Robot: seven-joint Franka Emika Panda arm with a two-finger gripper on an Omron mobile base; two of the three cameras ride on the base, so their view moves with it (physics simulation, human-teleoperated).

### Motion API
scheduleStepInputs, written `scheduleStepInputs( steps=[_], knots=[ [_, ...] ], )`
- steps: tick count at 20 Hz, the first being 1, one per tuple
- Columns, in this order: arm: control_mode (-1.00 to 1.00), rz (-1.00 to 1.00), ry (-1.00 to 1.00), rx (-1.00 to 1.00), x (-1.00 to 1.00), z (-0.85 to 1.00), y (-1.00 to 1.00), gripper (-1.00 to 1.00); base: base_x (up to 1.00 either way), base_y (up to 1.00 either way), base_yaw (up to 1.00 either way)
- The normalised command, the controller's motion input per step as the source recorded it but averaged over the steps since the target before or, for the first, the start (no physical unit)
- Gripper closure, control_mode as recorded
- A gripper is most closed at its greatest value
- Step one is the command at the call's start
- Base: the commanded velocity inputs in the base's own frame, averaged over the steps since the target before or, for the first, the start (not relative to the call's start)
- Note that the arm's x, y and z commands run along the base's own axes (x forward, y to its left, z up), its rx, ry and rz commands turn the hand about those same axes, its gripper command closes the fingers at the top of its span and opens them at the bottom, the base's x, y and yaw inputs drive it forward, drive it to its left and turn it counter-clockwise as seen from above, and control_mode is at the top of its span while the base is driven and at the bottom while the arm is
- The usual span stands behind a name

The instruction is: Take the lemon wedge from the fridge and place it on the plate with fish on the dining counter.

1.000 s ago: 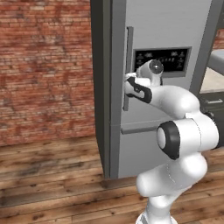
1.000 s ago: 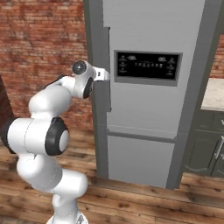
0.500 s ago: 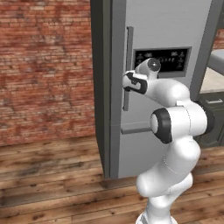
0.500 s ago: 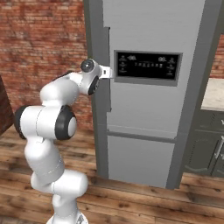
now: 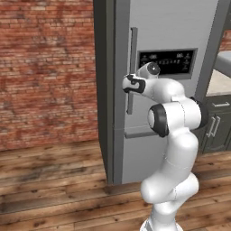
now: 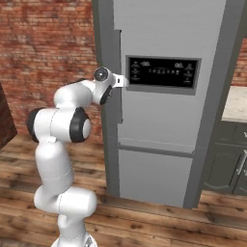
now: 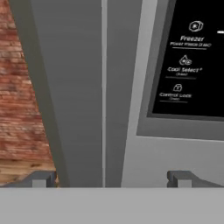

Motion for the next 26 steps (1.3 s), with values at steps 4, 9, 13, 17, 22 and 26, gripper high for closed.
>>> scheduleStepInputs(
  steps=[4,9,13,17,22,26],
  knots=[
    [-1.00,0.00,0.00,0.00,0.69,-0.11,0.00,-1.00,0.00,0.00,0.00],
    [-1.00,0.00,0.00,0.00,0.79,-0.13,0.00,-1.00,0.00,0.00,0.00],
    [-1.00,0.00,0.00,0.00,0.73,-0.18,0.00,-1.00,0.00,0.00,0.00],
    [-1.00,0.00,0.00,0.00,0.71,-0.19,0.00,-1.00,0.00,0.00,0.00],
    [-1.00,0.00,0.00,0.00,0.70,-0.18,0.00,1.00,0.00,0.00,0.00],
    [-1.00,0.00,0.00,0.00,0.10,0.00,0.00,1.00,0.00,0.00,0.00]
  ],
)
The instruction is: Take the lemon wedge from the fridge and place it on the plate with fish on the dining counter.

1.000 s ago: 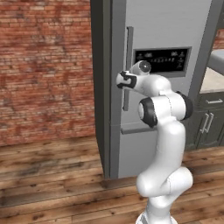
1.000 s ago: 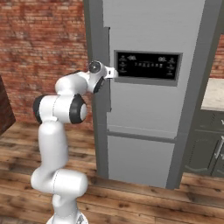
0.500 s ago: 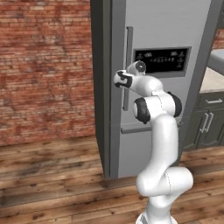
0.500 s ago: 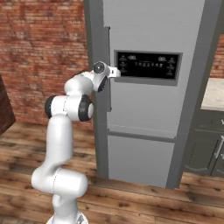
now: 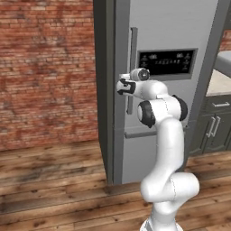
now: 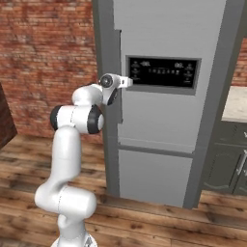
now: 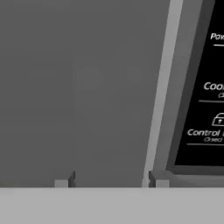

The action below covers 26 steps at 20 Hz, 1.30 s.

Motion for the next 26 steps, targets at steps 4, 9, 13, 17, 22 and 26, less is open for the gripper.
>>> scheduleStepInputs(
  steps=[4,9,13,17,22,26],
  knots=[
    [-1.00,0.00,0.00,0.00,0.00,0.00,0.00,1.00,0.00,0.00,0.00],
    [-1.00,-0.04,0.00,0.00,-0.31,0.01,-0.21,1.00,0.00,0.00,0.00],
    [-1.00,-0.20,0.00,0.06,-0.93,0.20,-0.68,1.00,0.00,0.00,0.00],
    [-1.00,-0.29,-0.01,0.11,-1.00,0.48,-0.91,1.00,0.00,0.00,0.00],
    [-1.00,-0.31,0.00,0.13,-1.00,0.66,-1.00,1.00,0.00,0.00,0.00],
    [-1.00,-0.31,0.00,0.14,-0.95,0.99,-0.98,-1.00,0.00,0.00,0.00]
  ],
)
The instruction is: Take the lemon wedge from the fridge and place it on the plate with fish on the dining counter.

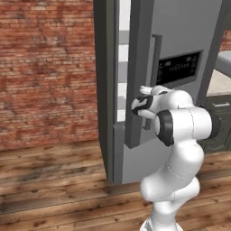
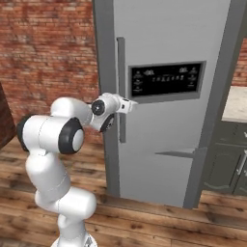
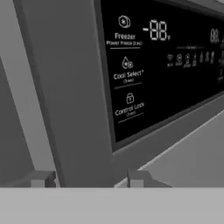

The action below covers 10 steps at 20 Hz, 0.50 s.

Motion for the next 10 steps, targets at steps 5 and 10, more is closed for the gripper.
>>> scheduleStepInputs(
  steps=[5,10],
  knots=[
    [-1.00,-0.24,0.00,0.12,-0.73,1.00,-0.55,-1.00,0.00,0.00,0.00],
    [-1.00,-0.19,0.00,0.08,-0.77,1.00,-0.14,-1.00,0.00,0.00,0.00]
  ],
)
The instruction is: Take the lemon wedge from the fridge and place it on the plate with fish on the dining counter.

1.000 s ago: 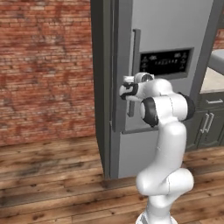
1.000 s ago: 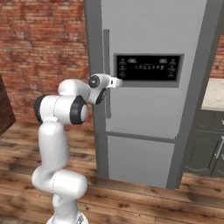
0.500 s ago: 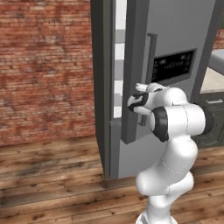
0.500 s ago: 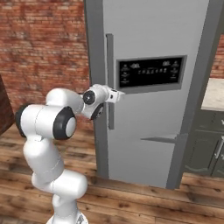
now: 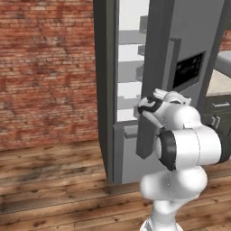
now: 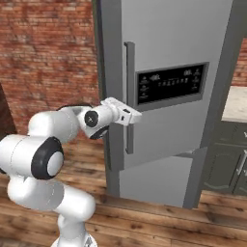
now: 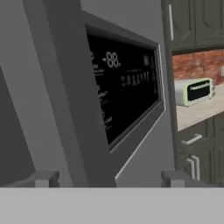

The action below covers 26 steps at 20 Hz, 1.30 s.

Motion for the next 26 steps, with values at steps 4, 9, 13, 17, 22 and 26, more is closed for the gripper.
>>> scheduleStepInputs(
  steps=[4,9,13,17,22,26],
  knots=[
    [-1.00,-0.07,0.00,0.06,-1.00,1.00,0.00,-1.00,0.00,0.00,0.00],
    [-1.00,0.00,0.06,0.03,-1.00,1.00,0.18,-1.00,0.00,0.00,0.00],
    [-1.00,0.00,0.14,0.01,-1.00,1.00,0.33,-1.00,0.00,0.00,0.00],
    [-1.00,0.00,0.24,0.00,-1.00,1.00,0.57,-1.00,0.00,0.00,0.00],
    [-1.00,0.00,0.26,0.00,-0.96,1.00,0.89,-1.00,0.00,0.00,0.00],
    [-1.00,-0.01,0.19,-0.03,-0.20,0.96,1.00,-1.00,0.00,0.00,0.00]
  ],
)
